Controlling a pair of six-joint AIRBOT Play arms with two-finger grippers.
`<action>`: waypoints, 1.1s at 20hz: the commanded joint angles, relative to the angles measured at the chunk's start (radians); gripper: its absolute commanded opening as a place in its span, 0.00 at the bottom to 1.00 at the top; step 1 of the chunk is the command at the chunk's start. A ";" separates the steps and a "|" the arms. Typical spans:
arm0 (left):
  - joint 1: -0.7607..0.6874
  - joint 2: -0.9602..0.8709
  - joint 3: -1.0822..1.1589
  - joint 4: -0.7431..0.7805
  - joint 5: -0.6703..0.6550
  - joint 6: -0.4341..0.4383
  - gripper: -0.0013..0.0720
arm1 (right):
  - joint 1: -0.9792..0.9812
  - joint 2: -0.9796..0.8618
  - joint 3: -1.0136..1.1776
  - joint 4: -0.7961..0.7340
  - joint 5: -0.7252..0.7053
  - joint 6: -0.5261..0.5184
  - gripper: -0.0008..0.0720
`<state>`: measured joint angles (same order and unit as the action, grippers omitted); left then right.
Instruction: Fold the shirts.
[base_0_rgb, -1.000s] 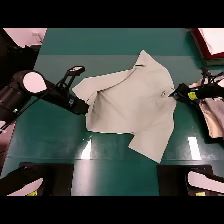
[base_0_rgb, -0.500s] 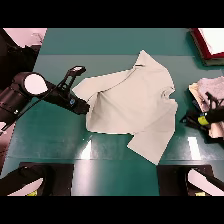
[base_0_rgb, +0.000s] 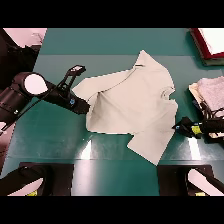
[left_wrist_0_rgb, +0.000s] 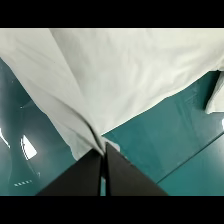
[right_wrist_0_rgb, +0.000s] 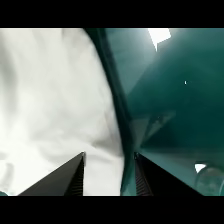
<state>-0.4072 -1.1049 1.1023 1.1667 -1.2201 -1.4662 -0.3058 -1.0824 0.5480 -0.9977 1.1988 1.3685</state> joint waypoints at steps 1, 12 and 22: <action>0.000 0.001 0.000 0.000 -0.002 -0.001 0.05 | 0.016 0.000 -0.008 0.065 -0.029 -0.010 0.36; 0.040 0.051 0.061 0.000 0.010 -0.016 0.05 | 0.203 0.092 0.036 0.061 -0.016 -0.004 0.03; 0.412 0.192 0.947 0.011 0.109 -0.020 0.05 | 0.203 0.292 1.061 -0.010 -0.231 0.063 0.03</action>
<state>-0.0673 -0.9318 1.8038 1.1702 -1.1690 -1.4910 -0.1024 -0.8021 1.3090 -0.9577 1.0367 1.4239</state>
